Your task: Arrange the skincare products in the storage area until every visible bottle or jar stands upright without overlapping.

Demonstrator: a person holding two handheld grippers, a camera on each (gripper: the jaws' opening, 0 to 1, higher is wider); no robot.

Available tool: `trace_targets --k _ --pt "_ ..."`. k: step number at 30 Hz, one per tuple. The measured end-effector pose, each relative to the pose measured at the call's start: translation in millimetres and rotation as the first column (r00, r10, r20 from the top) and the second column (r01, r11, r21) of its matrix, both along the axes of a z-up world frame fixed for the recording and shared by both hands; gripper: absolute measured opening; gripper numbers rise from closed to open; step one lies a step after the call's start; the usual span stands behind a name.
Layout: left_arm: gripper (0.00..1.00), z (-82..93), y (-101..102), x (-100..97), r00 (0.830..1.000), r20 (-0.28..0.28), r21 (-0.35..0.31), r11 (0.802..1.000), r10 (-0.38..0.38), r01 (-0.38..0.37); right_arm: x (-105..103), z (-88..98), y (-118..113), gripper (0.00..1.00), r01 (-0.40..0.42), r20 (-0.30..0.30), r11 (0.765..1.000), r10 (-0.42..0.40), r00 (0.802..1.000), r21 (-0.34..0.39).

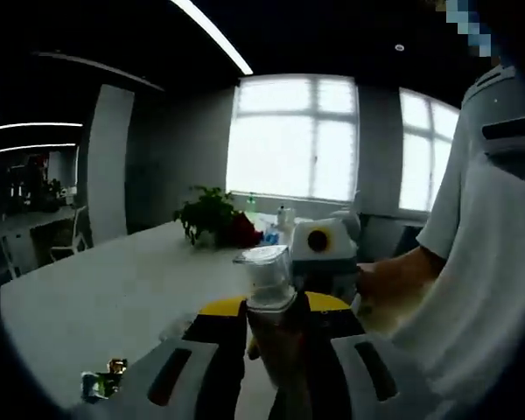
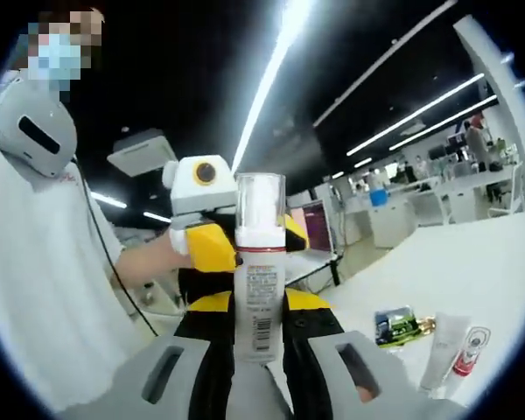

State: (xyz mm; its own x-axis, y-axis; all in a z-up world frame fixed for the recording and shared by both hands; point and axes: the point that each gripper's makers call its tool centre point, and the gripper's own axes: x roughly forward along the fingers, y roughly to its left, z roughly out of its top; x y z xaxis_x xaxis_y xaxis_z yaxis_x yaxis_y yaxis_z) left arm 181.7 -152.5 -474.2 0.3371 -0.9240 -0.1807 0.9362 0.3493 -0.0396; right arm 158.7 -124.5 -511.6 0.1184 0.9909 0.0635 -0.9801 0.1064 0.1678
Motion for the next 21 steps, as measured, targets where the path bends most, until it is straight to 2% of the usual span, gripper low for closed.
trace_targets --k 2,6,10,17,20,21 --pt "0.24 0.3 -1.5 -5.8 0.999 0.011 0.016 0.999 -0.03 0.03 -2.8 1.1 0.4 0.19 -0.015 0.042 1.0 0.015 0.999 -0.008" --pt "0.24 -1.9 -3.1 -11.9 0.998 0.028 0.045 0.997 -0.062 0.061 -7.2 -0.6 1.1 0.19 -0.041 0.059 0.999 0.042 0.997 -0.024" --pt "0.24 -7.6 -3.7 -19.2 0.994 0.054 0.097 0.991 -0.096 0.09 -12.4 -5.7 3.3 0.19 -0.062 0.102 0.996 0.069 0.992 -0.068" --pt "0.23 -18.0 -6.9 -22.3 0.992 0.078 0.185 0.979 -0.097 0.081 -11.7 -16.8 7.8 0.2 -0.051 0.143 0.989 0.071 0.987 -0.142" --pt "0.22 -29.8 -5.4 -22.4 0.989 0.105 0.271 0.96 -0.1 0.069 -7.9 -31.8 8.4 0.2 -0.019 0.18 0.968 0.066 0.981 -0.25" --pt "0.22 -37.3 -7.0 -22.8 0.988 0.114 0.308 0.949 -0.106 0.067 -6.4 -39.4 8.9 0.2 -0.004 0.187 0.954 0.063 0.98 -0.299"
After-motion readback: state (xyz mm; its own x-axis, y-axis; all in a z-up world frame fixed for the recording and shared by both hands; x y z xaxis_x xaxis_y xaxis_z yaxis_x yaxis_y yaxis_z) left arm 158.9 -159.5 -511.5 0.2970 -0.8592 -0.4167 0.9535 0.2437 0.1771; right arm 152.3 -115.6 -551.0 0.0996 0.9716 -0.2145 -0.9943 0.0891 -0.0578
